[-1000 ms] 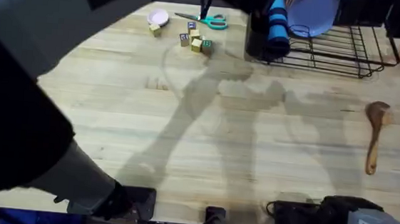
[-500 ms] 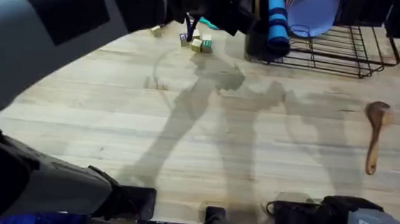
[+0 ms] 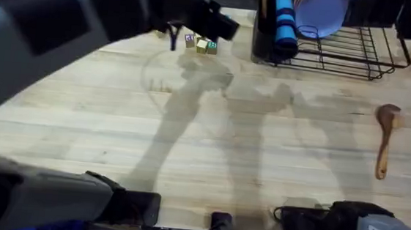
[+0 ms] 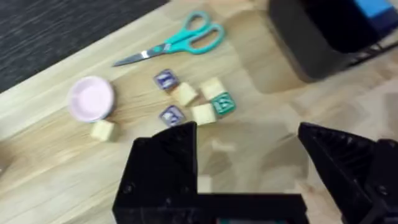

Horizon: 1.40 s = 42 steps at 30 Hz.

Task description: Pick up the spoon on the table one by one and put them onto the rack

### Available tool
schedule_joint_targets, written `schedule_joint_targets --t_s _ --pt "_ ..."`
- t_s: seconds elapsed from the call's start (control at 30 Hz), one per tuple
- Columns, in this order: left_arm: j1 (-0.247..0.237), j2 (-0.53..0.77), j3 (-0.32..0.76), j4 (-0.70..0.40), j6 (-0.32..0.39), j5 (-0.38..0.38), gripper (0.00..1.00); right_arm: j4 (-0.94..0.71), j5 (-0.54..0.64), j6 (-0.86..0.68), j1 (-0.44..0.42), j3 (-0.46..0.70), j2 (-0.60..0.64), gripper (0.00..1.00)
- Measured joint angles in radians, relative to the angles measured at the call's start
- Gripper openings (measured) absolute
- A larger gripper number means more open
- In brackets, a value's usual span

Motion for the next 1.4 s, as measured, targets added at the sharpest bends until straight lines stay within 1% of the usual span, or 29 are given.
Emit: schedule_joint_targets --t_s 0.1,0.23,0.4,0.5,0.63,0.73,0.83,1.0,1.4 --pt "0.041 -0.058 -0.020 0.007 0.000 0.000 0.993 0.000 0.000 0.000 0.000 0.000 0.000 0.997" --pt "0.080 -0.128 -0.059 0.000 0.010 0.000 0.993 0.000 0.000 0.000 0.000 0.000 0.000 0.997" --pt "0.104 -0.180 -0.088 -0.143 0.063 0.000 0.993 -0.001 0.000 0.000 0.000 0.000 0.000 0.996" --pt "0.113 -0.206 -0.090 -0.192 0.091 0.000 0.993 -0.018 0.000 0.000 0.000 0.000 0.000 0.996" --pt "0.118 -0.272 -0.090 -0.235 0.108 0.000 0.993 -0.064 0.000 0.000 0.000 0.000 0.000 0.996" --pt "0.119 -0.332 -0.090 -0.288 0.113 0.000 0.993 -0.131 0.000 0.000 0.000 0.000 0.000 0.996" --pt "0.119 -0.364 -0.090 -0.321 0.116 0.000 0.993 -0.194 0.000 0.000 0.000 0.000 0.000 0.996" --pt "0.119 -0.367 -0.090 -0.325 0.118 0.000 0.993 -0.257 0.000 0.000 0.000 0.000 0.000 0.996" --pt "0.119 -0.367 -0.090 -0.325 0.119 0.000 0.993 -0.261 0.012 0.008 0.000 0.000 0.000 0.996"
